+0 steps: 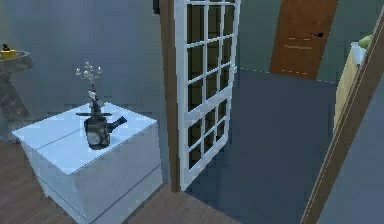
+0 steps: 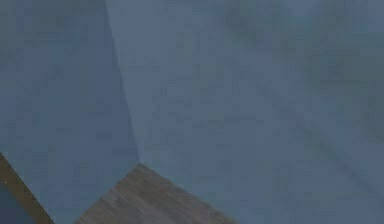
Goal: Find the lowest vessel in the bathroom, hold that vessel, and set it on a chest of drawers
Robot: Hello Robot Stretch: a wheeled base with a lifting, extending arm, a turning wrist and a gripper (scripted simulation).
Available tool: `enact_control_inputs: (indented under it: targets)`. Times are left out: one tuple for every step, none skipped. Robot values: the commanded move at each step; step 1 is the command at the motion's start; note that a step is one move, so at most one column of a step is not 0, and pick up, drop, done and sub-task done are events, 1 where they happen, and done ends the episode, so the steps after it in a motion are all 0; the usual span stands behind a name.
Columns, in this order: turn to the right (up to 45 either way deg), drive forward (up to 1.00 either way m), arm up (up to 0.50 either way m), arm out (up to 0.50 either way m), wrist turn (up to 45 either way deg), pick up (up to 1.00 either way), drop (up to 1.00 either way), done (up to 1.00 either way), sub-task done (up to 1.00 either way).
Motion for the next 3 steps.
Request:
enact_control_inputs:
  targets:
    - [0.0, 0.05, 0.0, 0.0, 0.0, 0.0, 0.0, 0.0, 0.0]
    - [-15.0, 0.0, 0.0, 0.0, 0.0, 0.0, 0.0, 0.0, 0.0]
    - [0.0, 0.4, 0.0, 0.0, 0.0, 0.0, 0.0, 0.0, 0.0]
